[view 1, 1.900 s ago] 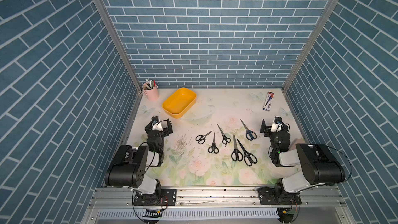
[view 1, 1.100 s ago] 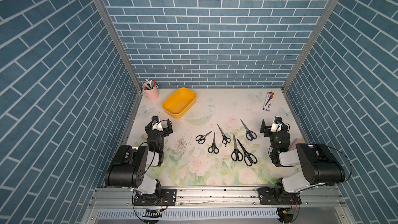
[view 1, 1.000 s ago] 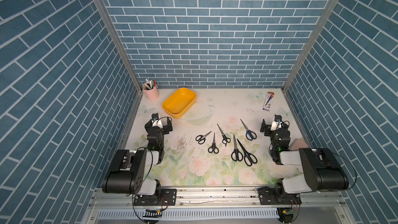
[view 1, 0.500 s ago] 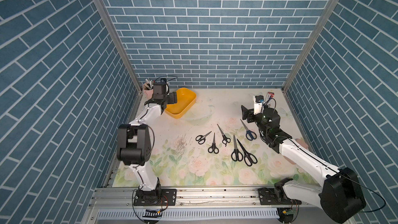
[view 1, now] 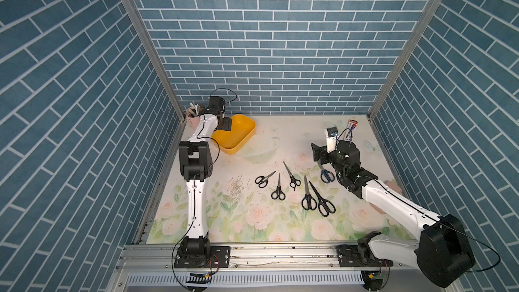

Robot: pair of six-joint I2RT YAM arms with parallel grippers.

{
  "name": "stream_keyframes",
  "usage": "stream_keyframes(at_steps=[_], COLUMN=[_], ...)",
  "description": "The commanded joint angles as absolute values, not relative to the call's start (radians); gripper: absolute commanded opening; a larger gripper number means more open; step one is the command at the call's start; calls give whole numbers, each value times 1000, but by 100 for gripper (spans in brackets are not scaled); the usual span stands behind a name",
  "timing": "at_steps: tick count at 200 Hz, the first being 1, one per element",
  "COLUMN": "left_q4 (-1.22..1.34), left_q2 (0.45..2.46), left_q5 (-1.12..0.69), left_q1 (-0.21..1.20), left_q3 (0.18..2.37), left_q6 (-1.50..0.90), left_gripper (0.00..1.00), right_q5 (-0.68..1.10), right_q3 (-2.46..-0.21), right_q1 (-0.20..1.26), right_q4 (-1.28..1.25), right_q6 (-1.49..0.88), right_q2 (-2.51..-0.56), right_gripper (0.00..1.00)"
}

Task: Put the scissors into the storage box
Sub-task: Pick up the storage box at the center of the board.

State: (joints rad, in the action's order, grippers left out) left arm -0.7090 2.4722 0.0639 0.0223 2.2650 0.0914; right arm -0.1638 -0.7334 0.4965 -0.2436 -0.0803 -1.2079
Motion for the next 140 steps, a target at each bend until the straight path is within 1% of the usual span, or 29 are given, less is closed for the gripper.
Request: stream_keyframes(at_steps=[1, 31, 42, 70, 85, 124, 133, 140], left_q4=[-801, -793, -792, -795, -781, -769, -773, -769], left_q2=[2521, 2543, 2543, 2524, 2499, 2443, 2431, 2419], left_q5=[68, 54, 49, 36, 30, 8, 0, -3], left_q1=[15, 14, 13, 15, 14, 14, 14, 14], left_q3=[2299, 2299, 2293, 2269, 2234, 2162, 2154, 2141], left_q6=[145, 157, 154, 139, 128, 94, 82, 68], left_gripper=[87, 80, 73, 58, 47, 36, 31, 29], right_q5=[-202, -210, -210, -210, -209, -204, -205, -208], right_q3=[-716, -712, -714, -729, -739, -768, -766, -762], right_q1=[499, 499, 500, 500, 500, 500, 500, 500], right_q4=[-221, -217, -215, -212, -207, -171, -165, -159], right_q6=[-71, -63, -62, -61, -65, -74, -71, -68], right_q2=[-1184, -1180, -1186, -1211, -1222, -1221, -1215, -1213], right_gripper=[91, 91, 91, 91, 91, 91, 91, 91])
